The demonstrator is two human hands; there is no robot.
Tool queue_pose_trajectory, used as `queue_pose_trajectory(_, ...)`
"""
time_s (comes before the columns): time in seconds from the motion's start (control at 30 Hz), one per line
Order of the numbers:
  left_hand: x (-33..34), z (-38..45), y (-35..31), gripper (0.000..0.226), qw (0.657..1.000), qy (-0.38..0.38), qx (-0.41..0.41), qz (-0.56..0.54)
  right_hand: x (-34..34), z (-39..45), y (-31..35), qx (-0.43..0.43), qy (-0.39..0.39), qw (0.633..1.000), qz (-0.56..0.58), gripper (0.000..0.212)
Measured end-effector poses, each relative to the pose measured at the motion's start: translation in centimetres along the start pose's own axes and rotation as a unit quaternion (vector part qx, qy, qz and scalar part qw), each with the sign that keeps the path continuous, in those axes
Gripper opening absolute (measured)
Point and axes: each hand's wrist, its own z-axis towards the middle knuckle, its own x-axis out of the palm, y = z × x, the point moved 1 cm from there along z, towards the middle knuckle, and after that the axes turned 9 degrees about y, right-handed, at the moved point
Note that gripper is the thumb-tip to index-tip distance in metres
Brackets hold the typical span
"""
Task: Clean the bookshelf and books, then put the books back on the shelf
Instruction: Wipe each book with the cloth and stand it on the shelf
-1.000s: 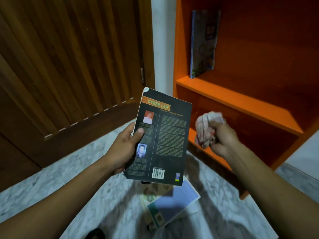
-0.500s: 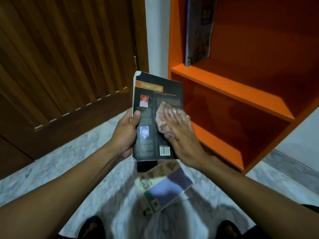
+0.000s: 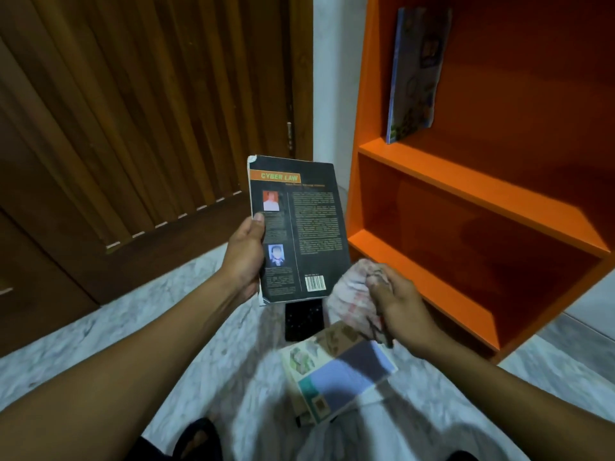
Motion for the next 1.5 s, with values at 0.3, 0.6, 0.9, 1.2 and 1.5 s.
queue_pose_trajectory(0.3, 1.5, -2.0, 1.4, 0.031, 0.995, 0.078, -0.029, 0.059, -1.8, 7.1, 5.7, -0.02, -0.152, 0.98, 0.126, 0.03)
queue_pose_trajectory(0.6, 5.0, -2.1, 1.1, 0.03, 0.984, 0.128, -0.06, -0.11, 4.5, 7.1, 4.7, -0.106, -0.004, 0.974, -0.202, 0.051)
queue_pose_trajectory(0.9, 2.1, -0.1, -0.4, 0.035, 0.97, 0.072, -0.054, -0.228, 6.4, 1.4, 2.5, -0.231, 0.119, 0.946, -0.193, 0.043)
queue_pose_trajectory(1.2, -1.1, 0.9, -1.9, 0.036, 0.988, -0.011, 0.005, -0.153, 4.7, -0.3, -0.6, -0.111, 0.114, 0.98, -0.119, 0.023)
queue_pose_trajectory(1.5, -0.8, 0.0, -0.2, 0.033, 0.996, 0.052, -0.051, -0.052, 1.5, 2.1, 2.3, 0.228, 0.04, 0.833, 0.503, 0.041)
